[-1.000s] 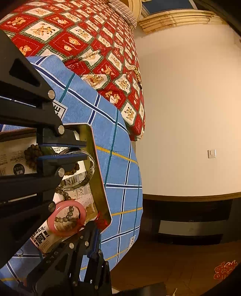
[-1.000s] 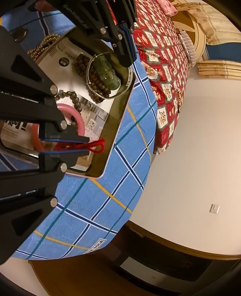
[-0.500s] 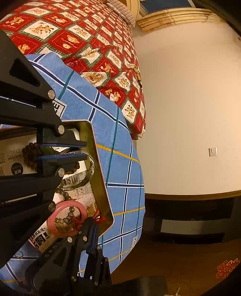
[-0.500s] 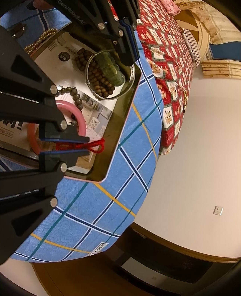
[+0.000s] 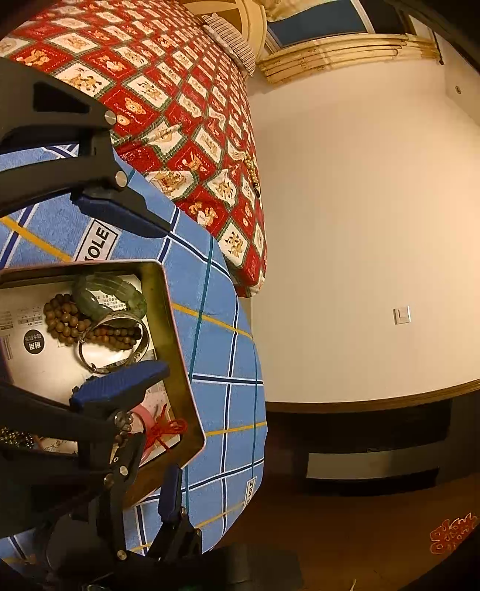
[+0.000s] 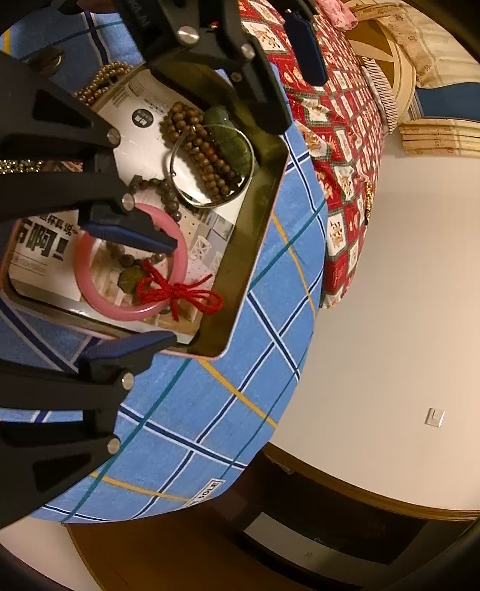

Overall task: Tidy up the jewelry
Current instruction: 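Lower the bangle and tassel into the tin and open both tools, then withdraw both tools from the tin toward the watch and ring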

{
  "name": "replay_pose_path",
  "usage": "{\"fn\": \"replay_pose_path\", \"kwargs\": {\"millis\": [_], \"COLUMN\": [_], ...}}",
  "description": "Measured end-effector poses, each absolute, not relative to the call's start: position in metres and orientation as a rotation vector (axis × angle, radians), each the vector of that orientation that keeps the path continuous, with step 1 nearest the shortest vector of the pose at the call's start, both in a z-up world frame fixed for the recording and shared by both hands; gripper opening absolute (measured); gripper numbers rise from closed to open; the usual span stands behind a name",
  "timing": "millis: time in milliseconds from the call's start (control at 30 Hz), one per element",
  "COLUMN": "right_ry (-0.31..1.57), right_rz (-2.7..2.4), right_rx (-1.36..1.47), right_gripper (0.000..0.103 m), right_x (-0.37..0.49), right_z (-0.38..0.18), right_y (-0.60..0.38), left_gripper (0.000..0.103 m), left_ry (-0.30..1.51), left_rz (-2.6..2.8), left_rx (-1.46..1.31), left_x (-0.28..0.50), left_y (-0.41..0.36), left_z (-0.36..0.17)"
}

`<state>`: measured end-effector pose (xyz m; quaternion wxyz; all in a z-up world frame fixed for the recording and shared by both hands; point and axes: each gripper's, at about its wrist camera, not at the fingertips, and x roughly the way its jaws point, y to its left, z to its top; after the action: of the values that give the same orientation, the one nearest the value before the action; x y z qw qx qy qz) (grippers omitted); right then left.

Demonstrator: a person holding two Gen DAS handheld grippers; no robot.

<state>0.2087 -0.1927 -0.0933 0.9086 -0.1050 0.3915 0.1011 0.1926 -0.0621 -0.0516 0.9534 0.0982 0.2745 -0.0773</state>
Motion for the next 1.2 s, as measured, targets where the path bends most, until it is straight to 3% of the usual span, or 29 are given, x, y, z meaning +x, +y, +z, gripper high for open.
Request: {"fn": "replay_pose_path", "kwargs": {"millis": [1200], "right_ry": [0.796], "right_rz": [0.202], "right_rx": [-0.226], "right_gripper": [0.050], "right_x": [0.163], "right_z": [-0.085], "right_y": [-0.192], "left_gripper": [0.069], "left_ry": [0.589], "left_rz": [-0.146], "left_rx": [0.176], "left_x": [0.157], "left_y": [-0.046], "left_z": [-0.053]}}
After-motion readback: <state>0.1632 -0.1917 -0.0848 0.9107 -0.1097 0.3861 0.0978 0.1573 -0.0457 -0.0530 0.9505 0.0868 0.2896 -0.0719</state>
